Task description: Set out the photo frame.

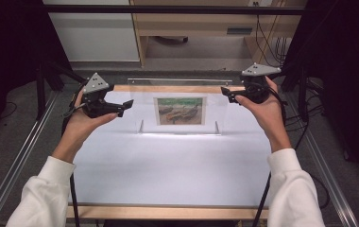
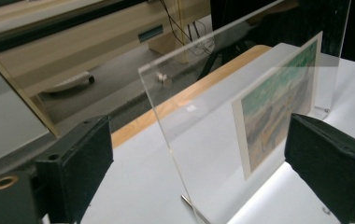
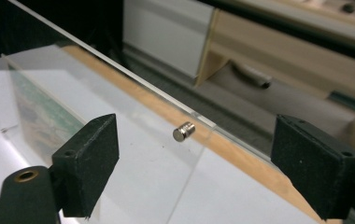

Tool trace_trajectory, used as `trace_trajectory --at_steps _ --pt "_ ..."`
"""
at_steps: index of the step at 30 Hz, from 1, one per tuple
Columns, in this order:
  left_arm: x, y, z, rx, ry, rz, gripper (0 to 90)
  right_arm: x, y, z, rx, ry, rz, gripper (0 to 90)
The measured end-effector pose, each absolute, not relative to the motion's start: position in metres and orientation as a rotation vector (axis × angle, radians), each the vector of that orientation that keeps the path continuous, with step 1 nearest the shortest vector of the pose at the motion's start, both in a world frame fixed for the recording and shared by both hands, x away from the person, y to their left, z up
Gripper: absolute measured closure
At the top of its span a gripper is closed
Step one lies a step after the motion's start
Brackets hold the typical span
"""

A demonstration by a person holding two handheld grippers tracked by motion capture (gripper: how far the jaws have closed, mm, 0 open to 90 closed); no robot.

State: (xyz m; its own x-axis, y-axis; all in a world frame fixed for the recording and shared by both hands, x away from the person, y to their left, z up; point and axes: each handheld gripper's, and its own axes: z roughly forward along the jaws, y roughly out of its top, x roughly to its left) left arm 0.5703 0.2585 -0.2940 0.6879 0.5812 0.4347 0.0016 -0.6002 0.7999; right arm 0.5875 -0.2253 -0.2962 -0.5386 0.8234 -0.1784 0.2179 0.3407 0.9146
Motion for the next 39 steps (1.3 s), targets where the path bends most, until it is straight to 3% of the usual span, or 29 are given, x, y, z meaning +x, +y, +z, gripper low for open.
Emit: trace_trajectory --at_steps 4,13,26,39 --pt "0.558 0.264 -0.302 2.079 0.481 0.906 5.6 0.557 -0.229 -0.298 0.946 1.931 1.131 8.1" --pt "0.531 0.267 -0.317 2.108 0.471 0.887 4.8 0.505 -0.234 -0.314 0.962 1.918 1.132 6.6" --pt "0.502 0.27 -0.348 2.15 0.44 0.865 4.5 0.46 -0.241 -0.343 1.017 1.924 1.125 5.9" --pt "0.486 0.284 -0.38 2.203 0.455 0.895 4.5 0.44 -0.244 -0.386 1.076 1.972 1.091 6.2"
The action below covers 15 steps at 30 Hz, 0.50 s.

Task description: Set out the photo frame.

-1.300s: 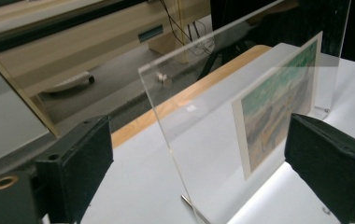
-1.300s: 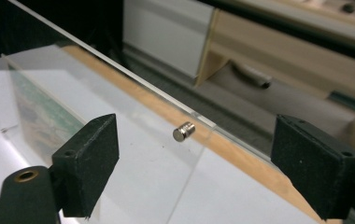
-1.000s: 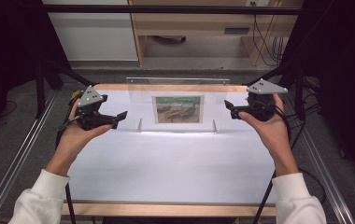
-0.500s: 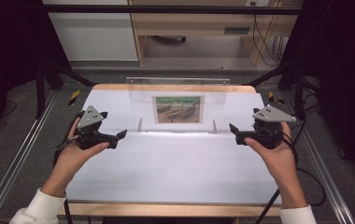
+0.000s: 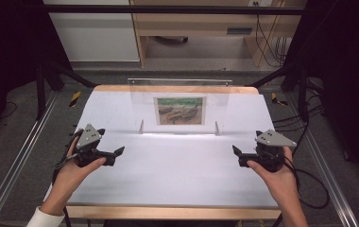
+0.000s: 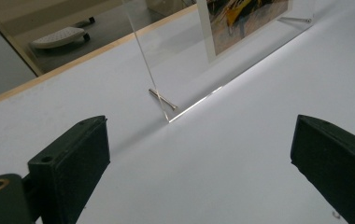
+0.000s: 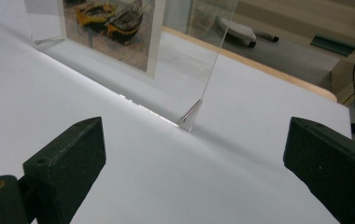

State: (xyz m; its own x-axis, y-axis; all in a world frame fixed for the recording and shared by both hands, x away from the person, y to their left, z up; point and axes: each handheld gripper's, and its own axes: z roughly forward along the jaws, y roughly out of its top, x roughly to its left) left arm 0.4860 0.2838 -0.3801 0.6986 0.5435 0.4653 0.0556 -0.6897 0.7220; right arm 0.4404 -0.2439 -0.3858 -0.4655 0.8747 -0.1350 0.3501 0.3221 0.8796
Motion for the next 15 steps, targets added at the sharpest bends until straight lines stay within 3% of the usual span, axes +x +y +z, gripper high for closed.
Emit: trace_trajectory --at_steps 15 --pt "0.474 0.303 -0.406 2.211 0.49 0.909 4.5 0.428 -0.252 -0.425 1.153 1.986 1.076 6.2"
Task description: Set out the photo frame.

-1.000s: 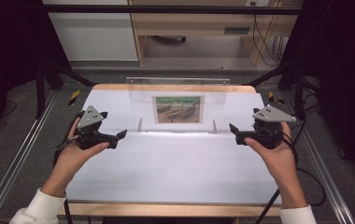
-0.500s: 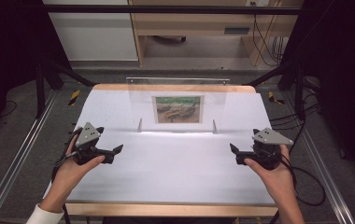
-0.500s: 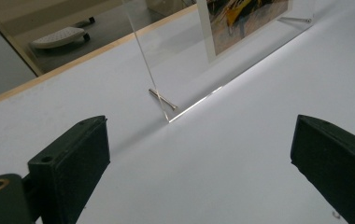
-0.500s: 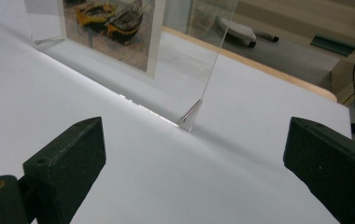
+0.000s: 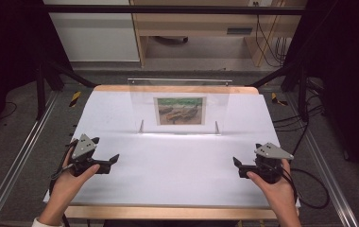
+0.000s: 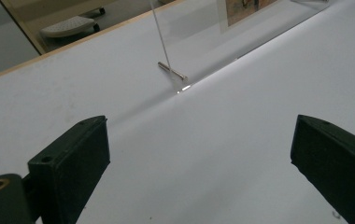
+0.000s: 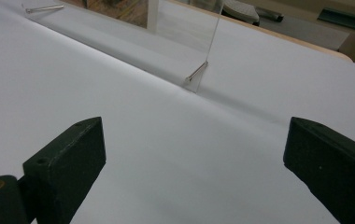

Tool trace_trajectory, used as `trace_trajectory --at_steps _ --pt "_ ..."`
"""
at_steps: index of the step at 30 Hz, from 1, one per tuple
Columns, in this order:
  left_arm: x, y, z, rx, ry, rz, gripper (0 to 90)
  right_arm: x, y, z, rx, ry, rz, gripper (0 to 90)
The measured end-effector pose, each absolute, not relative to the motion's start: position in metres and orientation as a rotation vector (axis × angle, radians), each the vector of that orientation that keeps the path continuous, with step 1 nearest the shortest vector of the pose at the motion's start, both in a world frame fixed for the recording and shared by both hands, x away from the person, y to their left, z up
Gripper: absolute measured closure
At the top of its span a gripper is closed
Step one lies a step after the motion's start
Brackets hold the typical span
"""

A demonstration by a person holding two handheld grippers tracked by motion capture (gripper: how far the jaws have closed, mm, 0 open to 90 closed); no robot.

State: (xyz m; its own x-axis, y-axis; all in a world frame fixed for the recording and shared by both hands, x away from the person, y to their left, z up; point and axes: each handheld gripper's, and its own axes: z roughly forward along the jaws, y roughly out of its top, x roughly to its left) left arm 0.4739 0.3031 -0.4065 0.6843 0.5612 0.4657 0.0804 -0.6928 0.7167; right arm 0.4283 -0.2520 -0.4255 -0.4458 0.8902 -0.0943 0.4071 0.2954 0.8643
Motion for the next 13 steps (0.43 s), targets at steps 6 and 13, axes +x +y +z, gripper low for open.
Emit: trace_trajectory --at_steps 6,13 --pt "0.476 0.316 -0.429 2.226 0.502 0.919 4.6 0.431 -0.256 -0.446 1.206 1.988 1.056 5.8" --pt "0.473 0.328 -0.447 2.172 0.533 0.94 4.9 0.434 -0.253 -0.464 1.239 1.967 1.067 5.7"
